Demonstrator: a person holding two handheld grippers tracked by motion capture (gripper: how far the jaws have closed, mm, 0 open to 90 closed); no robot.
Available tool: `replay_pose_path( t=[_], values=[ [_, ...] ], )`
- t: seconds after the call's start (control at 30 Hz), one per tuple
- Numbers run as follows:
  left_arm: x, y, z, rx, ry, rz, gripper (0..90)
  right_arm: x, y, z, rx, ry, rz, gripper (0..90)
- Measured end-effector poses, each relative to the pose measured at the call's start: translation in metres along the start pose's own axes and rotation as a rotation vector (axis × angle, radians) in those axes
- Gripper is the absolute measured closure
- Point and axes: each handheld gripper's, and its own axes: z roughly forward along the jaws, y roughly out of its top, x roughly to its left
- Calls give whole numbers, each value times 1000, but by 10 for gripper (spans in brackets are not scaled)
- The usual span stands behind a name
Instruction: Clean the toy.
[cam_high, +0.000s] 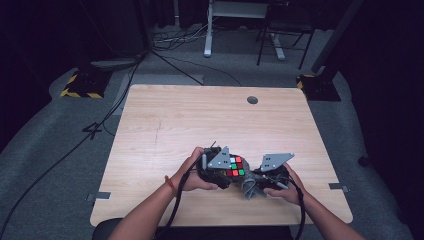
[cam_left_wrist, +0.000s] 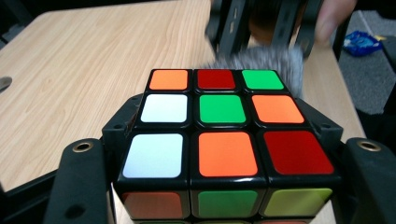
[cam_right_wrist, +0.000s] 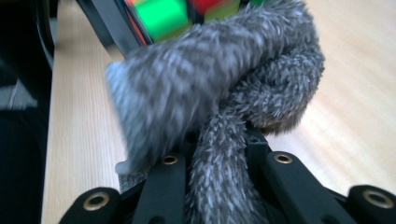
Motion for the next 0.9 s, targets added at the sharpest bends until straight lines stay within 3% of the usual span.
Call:
replay_pose_path(
  t=[0.1, 0.27, 0.37, 0.43, 0.57, 0.77, 0.9],
  values=[
    [4, -4, 1, 2, -10, -28, 330, -1, 4, -12, -79, -19, 3, 768],
    [-1, -4, 7, 16, -16, -10, 331, -4, 7, -23, -154, -64, 19, 767],
    [-6, 2, 5, -1, -25, 6, 330, -7, 7, -20, -124, -66, 28, 767],
    [-7, 4, 5, -18, -29, 5, 330, -9, 3, -13, -64, -54, 36, 767],
    [-7, 5, 2, -23, -20, 1, 330, -4, -1, -3, 8, -37, 10, 767],
    [0, 1, -2, -12, 11, -9, 330, 1, 0, -2, 10, 6, -8, 766],
    [4, -4, 1, 13, 18, -19, 330, 2, 4, -12, -51, -2, -18, 766]
  ],
)
